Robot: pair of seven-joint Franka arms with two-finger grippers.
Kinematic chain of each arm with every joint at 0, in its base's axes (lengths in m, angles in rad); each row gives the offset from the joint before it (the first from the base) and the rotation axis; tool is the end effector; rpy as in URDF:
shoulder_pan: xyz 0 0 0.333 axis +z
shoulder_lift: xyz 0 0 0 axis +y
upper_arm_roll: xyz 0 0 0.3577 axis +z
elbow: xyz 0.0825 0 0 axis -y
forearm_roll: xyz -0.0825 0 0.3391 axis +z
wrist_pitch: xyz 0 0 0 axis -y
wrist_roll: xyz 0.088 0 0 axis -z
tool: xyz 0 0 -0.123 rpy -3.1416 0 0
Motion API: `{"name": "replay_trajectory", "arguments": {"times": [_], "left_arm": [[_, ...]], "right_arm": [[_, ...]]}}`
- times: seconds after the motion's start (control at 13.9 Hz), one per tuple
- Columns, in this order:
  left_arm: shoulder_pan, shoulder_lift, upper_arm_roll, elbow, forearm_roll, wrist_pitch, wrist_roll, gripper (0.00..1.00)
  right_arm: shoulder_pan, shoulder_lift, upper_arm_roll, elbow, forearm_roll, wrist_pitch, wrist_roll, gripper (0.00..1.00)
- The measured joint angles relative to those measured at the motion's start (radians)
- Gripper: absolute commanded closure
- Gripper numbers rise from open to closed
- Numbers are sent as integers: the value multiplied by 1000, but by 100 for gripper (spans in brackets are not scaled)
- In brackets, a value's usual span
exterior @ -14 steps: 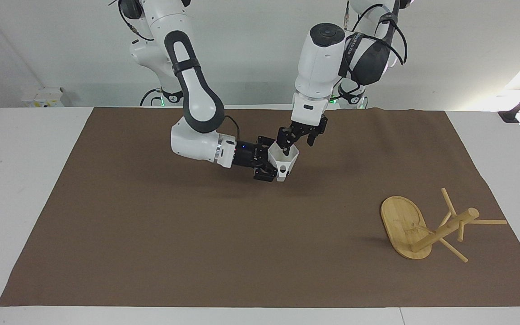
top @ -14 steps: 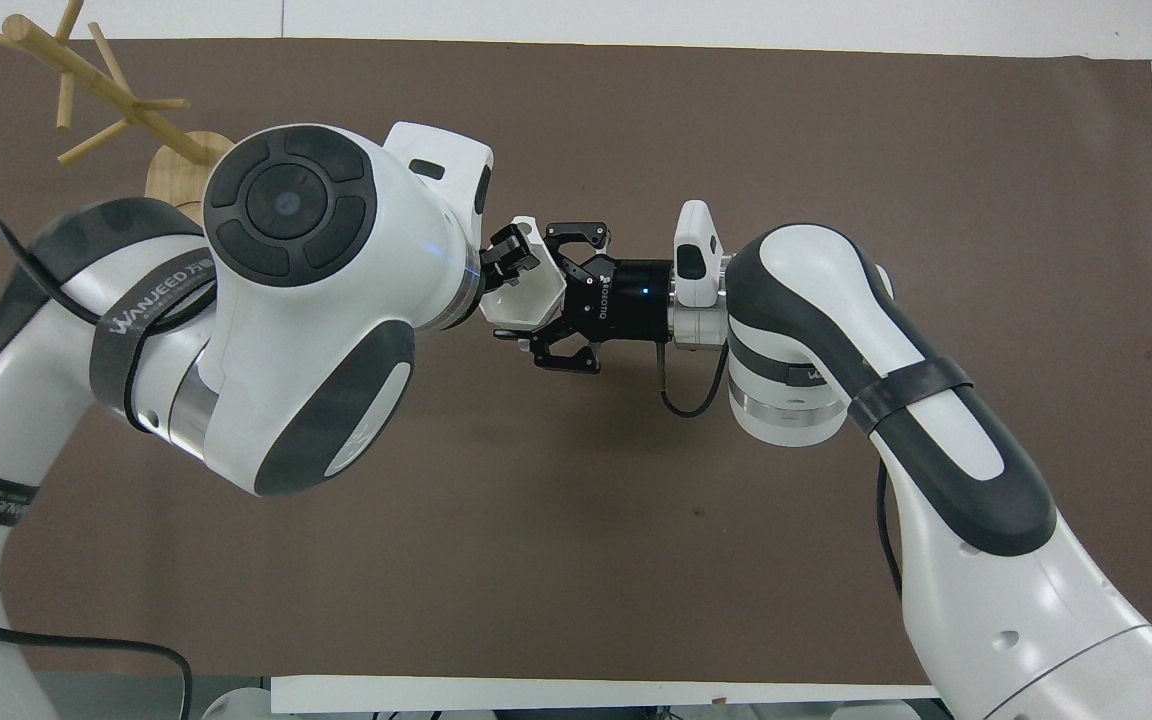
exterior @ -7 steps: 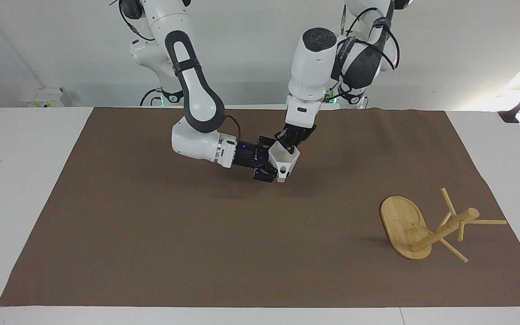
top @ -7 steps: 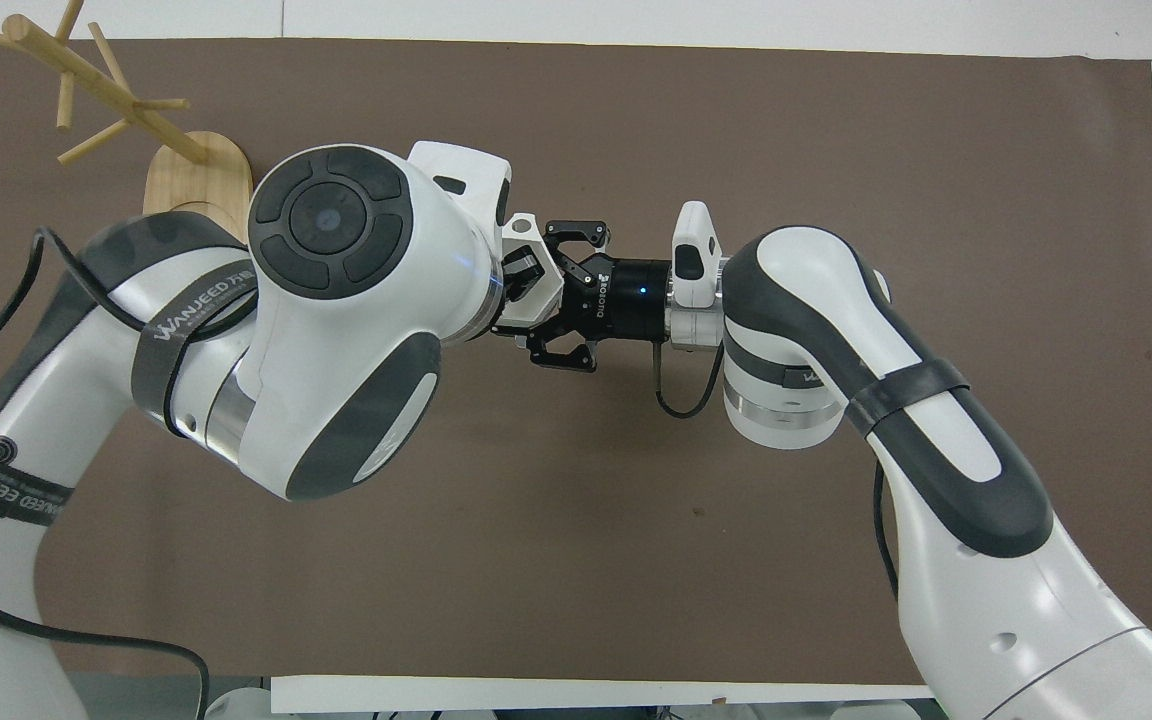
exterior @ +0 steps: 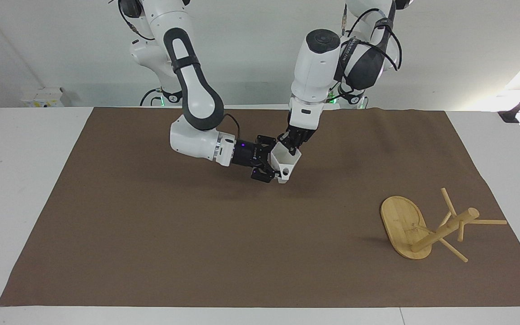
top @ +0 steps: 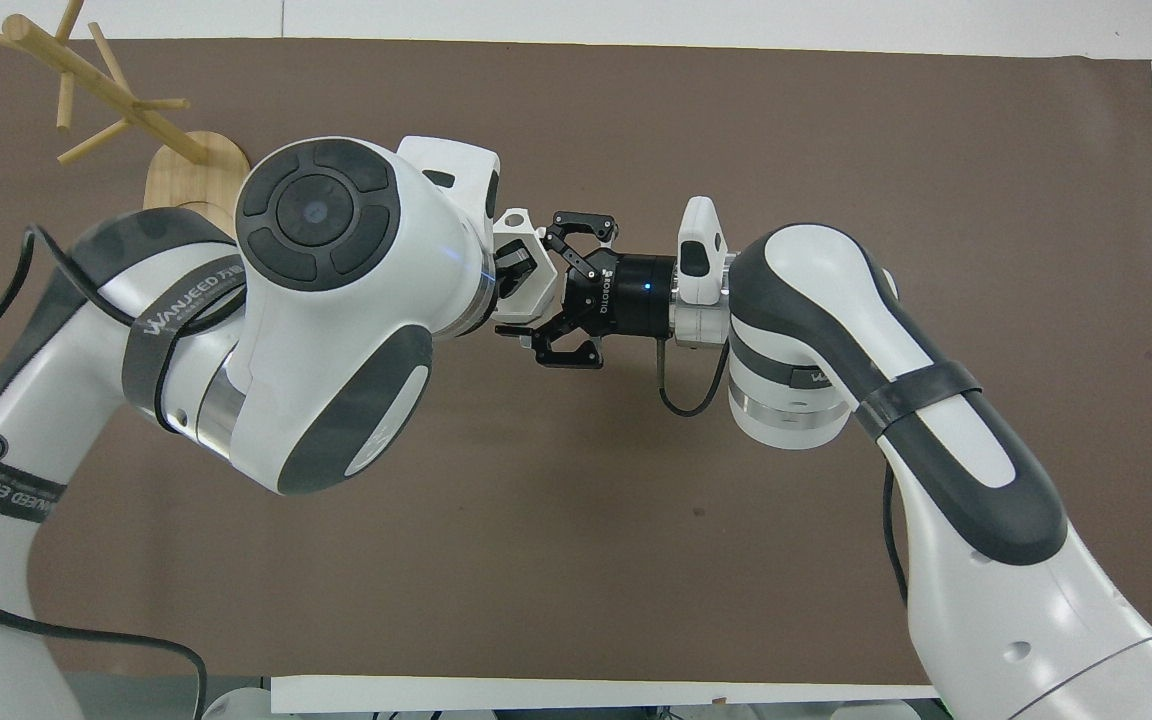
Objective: Hang cup on rack
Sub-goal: 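Grasp the cup with the left gripper while the right gripper holds it, then carry the cup with the left gripper while the right gripper withdraws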
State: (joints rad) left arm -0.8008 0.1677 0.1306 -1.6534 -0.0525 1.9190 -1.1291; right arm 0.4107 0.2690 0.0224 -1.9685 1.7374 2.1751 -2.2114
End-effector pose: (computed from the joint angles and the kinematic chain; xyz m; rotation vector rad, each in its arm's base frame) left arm 0.4554 -0.3742 0.5548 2.9612 0.7113 0.0601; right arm 0.5322 0.3006 0.4301 -1.5087 -1.2928 -1.1744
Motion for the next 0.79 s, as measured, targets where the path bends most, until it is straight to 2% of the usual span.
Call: {"name": "replay_trajectory", "arguments": {"times": [0.22,0.29,0.57,0.79], "left_arm": [[7,0,2,0,0,12,-12,100],[8,0,4,0,0,14,-23,100],[40,-24,14,-2,17,60,-59,100],[112,-117,17,-97,21,210,-61,100]], "right_arm": [[-55,-34,-5,-40,-12,-36,3,1],[-93,-39,-6,-55,-50,-61,2,1],[-306,-40,-13,-64,-328,-219,2,1],[-478,-44,-17,-48,-574,-340,2,1]]}}
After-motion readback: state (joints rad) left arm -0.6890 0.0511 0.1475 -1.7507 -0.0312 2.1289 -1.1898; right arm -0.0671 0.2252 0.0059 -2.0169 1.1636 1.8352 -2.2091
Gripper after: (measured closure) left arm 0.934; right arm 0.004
